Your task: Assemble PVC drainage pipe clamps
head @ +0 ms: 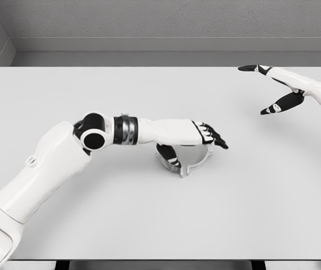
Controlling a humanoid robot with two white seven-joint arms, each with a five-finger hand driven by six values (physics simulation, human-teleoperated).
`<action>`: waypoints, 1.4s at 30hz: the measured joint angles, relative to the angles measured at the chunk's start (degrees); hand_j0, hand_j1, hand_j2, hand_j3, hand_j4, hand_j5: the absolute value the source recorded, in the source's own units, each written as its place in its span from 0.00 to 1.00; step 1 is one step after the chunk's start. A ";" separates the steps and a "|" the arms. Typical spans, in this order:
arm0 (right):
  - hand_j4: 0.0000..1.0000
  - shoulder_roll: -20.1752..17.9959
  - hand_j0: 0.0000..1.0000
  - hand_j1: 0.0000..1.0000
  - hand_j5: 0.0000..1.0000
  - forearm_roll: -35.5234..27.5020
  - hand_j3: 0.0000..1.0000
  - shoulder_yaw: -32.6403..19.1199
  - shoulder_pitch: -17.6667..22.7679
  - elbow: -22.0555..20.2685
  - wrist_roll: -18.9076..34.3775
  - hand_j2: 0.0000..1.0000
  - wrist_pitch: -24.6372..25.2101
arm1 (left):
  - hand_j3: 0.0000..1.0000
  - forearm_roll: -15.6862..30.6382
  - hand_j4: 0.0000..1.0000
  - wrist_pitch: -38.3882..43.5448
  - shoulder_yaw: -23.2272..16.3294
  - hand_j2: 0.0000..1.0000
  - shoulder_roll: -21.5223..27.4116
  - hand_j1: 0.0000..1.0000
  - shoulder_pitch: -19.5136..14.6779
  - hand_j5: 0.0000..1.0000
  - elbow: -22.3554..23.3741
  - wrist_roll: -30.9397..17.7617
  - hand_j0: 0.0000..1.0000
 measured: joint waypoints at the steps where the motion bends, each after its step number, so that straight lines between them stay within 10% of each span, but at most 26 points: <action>1: 1.00 -0.01 1.00 1.00 1.00 0.00 1.00 0.00 0.00 0.00 0.00 1.00 0.00 | 1.00 0.12 1.00 0.00 1.51 1.00 0.75 1.00 -0.09 1.00 -0.80 0.00 1.00; 6: 1.00 -0.06 1.00 1.00 1.00 -0.05 1.00 -0.04 0.00 0.00 0.00 1.00 0.00 | 1.00 -1.24 1.00 0.11 11.94 1.00 3.22 1.00 -4.22 1.00 4.80 0.02 1.00; 10: 1.00 -0.05 1.00 1.00 1.00 -0.06 1.00 -0.14 0.00 -0.11 0.00 1.00 0.00 | 1.00 -7.68 1.00 0.11 14.24 1.00 -3.30 1.00 -10.46 1.00 20.60 0.02 1.00; 14: 1.00 -0.03 1.00 1.00 1.00 -0.05 1.00 -0.11 0.00 -0.32 0.00 1.00 0.00 | 1.00 -15.54 1.00 0.01 14.16 1.00 -7.77 1.00 -11.25 1.00 27.01 0.00 1.00; 42: 1.00 0.09 1.00 1.00 1.00 -0.01 1.00 0.39 0.26 -1.65 0.00 1.00 0.00 | 1.00 -23.92 1.00 0.00 10.92 1.00 -14.13 1.00 -11.07 1.00 29.79 0.00 1.00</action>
